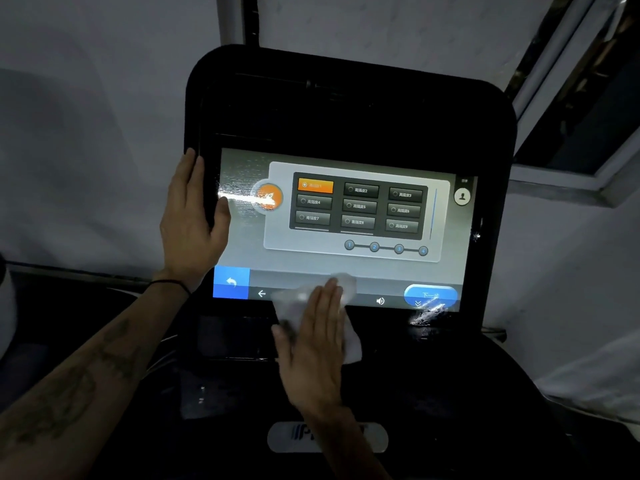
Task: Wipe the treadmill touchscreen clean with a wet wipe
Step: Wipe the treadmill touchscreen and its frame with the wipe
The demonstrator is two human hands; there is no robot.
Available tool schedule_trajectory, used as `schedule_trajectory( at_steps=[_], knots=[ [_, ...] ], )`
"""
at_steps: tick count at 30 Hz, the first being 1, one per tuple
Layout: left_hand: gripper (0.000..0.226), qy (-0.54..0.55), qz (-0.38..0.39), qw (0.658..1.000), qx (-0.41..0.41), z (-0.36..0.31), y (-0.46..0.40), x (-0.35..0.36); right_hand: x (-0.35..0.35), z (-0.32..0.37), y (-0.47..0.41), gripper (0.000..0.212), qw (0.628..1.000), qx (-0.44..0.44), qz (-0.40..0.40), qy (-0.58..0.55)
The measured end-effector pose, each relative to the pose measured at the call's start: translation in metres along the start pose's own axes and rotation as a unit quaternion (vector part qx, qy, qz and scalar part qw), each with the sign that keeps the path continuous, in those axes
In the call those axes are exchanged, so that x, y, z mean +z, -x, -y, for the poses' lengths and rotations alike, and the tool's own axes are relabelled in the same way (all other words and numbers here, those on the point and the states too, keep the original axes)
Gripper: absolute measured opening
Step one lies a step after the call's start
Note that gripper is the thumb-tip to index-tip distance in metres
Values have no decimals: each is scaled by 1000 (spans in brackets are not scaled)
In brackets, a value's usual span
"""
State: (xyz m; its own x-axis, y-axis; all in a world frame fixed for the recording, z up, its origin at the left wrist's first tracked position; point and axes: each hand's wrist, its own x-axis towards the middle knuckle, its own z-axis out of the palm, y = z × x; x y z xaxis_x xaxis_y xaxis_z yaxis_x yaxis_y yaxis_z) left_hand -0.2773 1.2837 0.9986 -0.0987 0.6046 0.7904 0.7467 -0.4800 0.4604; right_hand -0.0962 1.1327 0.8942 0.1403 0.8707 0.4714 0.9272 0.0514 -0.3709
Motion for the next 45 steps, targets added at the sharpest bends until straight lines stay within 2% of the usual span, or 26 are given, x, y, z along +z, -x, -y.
schedule_trajectory(
  at_steps=[4,7,11,16,21,24,27,30,32,35,38,41,45],
  knots=[
    [60,0,3,1000,-3,-1,0,-1,-10,-16,-36,81,999,31,-32,25],
    [59,-3,-4,1000,-5,-1,0,-1,-7,-23,-9,81,996,76,-43,2],
    [59,-2,3,1000,-7,-1,1,-1,1,-2,-5,82,1000,7,-2,0],
    [59,-1,1,1000,-9,-2,0,-1,-13,-29,-30,81,996,72,-60,9],
    [58,-2,-2,1000,-5,-2,0,-2,0,9,-5,81,1000,2,-6,7],
    [59,0,4,1000,-7,-3,0,-3,-10,-1,-42,81,999,27,-29,16],
    [58,1,-2,1000,-10,-2,0,-1,-14,-26,-33,82,996,69,-52,33],
    [56,6,-9,1000,-3,-1,0,0,-1,-15,-6,80,999,24,-17,41],
    [56,6,-2,1000,-7,-2,0,-1,0,-3,-19,80,999,-9,-7,41],
    [56,8,1,1000,-9,-3,0,-2,-13,-11,-56,80,999,22,-37,24],
    [55,11,-1,1000,-13,-4,1,-2,-15,-19,-41,81,996,70,-54,2],
    [56,14,2,1000,-13,-4,0,-2,-4,0,-24,80,999,35,-32,10],
    [57,14,10,1000,-15,-6,0,-4,-18,2,-74,80,998,26,-51,-9]
  ],
)
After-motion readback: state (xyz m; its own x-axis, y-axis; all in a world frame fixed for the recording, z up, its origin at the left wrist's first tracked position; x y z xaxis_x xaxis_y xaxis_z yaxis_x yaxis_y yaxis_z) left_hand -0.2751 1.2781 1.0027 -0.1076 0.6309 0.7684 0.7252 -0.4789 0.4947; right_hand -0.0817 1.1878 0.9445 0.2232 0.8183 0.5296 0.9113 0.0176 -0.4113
